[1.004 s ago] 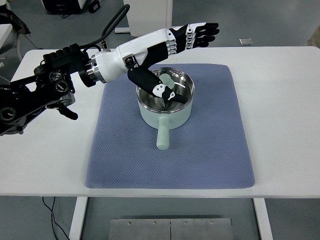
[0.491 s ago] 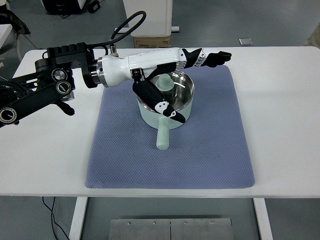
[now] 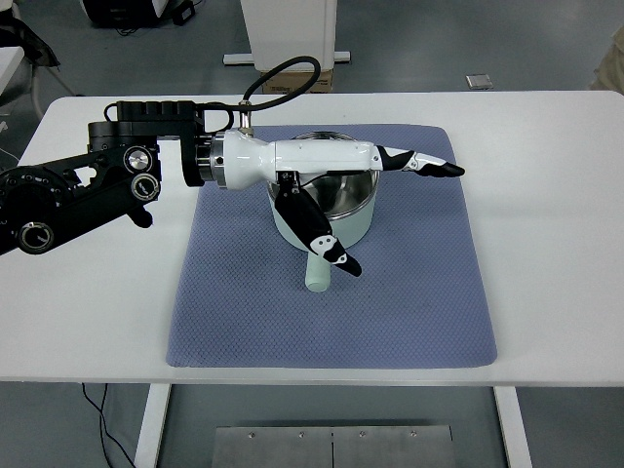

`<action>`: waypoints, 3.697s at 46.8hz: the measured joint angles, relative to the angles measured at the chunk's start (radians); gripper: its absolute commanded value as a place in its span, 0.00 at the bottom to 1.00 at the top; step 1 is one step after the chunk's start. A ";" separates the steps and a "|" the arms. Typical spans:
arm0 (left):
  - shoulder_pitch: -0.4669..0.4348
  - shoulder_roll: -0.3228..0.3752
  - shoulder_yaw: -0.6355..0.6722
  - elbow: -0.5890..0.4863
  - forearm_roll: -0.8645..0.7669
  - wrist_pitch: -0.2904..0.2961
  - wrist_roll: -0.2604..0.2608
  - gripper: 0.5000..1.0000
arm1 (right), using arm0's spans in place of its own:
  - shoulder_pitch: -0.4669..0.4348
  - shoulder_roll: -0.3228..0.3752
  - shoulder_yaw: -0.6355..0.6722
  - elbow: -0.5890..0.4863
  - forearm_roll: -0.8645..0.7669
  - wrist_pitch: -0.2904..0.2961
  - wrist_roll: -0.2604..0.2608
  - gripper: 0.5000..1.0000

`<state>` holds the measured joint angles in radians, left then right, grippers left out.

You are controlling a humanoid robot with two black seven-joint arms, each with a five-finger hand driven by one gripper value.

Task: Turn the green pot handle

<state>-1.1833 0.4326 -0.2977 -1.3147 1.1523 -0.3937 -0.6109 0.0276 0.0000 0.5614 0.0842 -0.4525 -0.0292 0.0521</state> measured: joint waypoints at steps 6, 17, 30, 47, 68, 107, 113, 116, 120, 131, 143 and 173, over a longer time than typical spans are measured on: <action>-0.001 -0.009 0.019 0.001 0.049 0.001 0.000 1.00 | 0.000 0.000 0.000 0.000 0.000 0.000 0.000 1.00; -0.012 -0.020 0.040 0.005 0.167 0.001 0.000 1.00 | 0.000 0.000 0.000 0.000 0.000 0.000 0.000 1.00; -0.025 -0.033 0.060 0.006 0.249 0.001 0.000 1.00 | 0.000 0.000 0.000 0.000 0.000 0.000 0.000 1.00; -0.036 -0.035 0.098 0.012 0.358 0.001 0.000 1.00 | 0.000 0.000 0.000 0.000 0.000 0.000 0.000 1.00; -0.052 -0.050 0.131 0.019 0.482 0.001 0.000 1.00 | 0.000 0.000 0.000 0.000 0.000 0.000 0.000 1.00; -0.064 -0.067 0.196 0.043 0.647 0.003 0.000 1.00 | 0.000 0.000 0.000 0.000 0.000 0.000 0.000 1.00; -0.065 -0.073 0.197 0.042 0.653 0.002 0.000 1.00 | 0.000 0.000 0.000 0.000 0.000 0.000 0.000 1.00; -0.067 -0.080 0.205 0.042 0.655 0.001 0.000 1.00 | 0.000 0.000 0.000 0.000 0.000 0.000 0.000 1.00; -0.074 -0.088 0.219 0.041 0.656 0.001 0.000 1.00 | 0.000 0.000 0.000 0.000 0.000 0.000 0.000 1.00; -0.079 -0.101 0.242 0.041 0.704 0.001 0.000 1.00 | 0.000 0.000 0.000 0.000 0.000 0.000 0.000 1.00; -0.079 -0.106 0.261 0.043 0.754 0.001 0.000 1.00 | 0.000 0.000 0.000 0.000 0.000 0.000 0.000 1.00; -0.102 -0.089 0.262 0.036 0.771 0.001 0.000 1.00 | 0.000 0.000 0.000 0.000 0.000 0.000 0.000 1.00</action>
<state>-1.2848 0.3435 -0.0361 -1.2789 1.9236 -0.3926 -0.6109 0.0276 0.0000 0.5614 0.0844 -0.4525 -0.0292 0.0521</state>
